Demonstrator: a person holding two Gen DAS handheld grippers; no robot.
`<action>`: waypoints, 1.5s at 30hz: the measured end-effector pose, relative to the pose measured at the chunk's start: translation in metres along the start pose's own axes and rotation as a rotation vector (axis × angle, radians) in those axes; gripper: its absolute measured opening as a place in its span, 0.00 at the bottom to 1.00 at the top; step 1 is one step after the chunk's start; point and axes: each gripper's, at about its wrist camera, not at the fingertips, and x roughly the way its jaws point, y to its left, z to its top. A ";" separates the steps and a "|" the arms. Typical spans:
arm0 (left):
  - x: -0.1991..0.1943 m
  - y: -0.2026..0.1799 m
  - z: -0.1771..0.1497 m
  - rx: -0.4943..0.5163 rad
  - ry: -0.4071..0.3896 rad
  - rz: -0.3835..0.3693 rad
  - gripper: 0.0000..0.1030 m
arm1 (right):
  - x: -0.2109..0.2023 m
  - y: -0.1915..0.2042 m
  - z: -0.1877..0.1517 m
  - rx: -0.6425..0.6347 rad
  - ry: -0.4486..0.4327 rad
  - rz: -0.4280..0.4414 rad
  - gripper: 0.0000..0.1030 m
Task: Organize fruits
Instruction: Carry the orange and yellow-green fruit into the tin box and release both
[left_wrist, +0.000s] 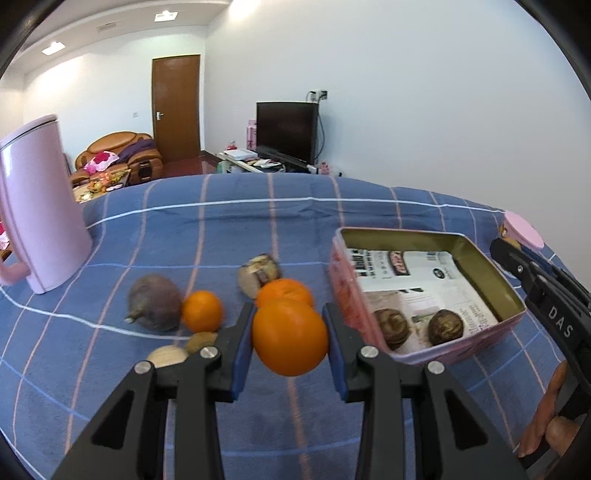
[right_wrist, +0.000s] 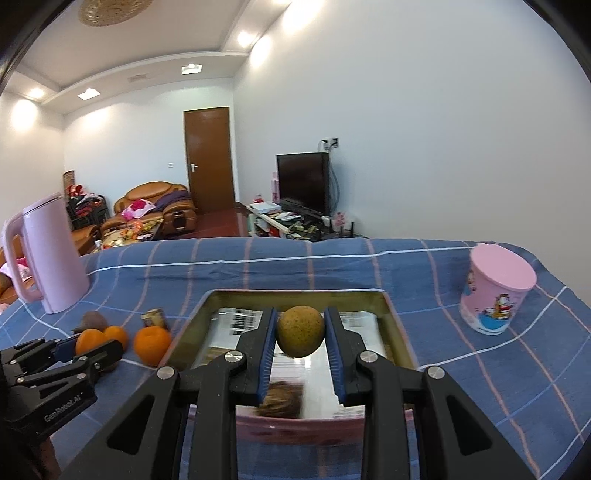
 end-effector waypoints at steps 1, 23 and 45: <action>0.002 -0.005 0.001 0.006 -0.001 -0.002 0.37 | 0.001 -0.004 0.001 0.000 0.000 -0.009 0.27; 0.051 -0.101 0.031 0.095 -0.015 -0.002 0.37 | 0.046 -0.050 0.002 0.021 0.143 -0.020 0.27; 0.067 -0.101 0.030 0.089 0.052 -0.007 0.38 | 0.051 -0.044 0.000 0.012 0.190 0.027 0.27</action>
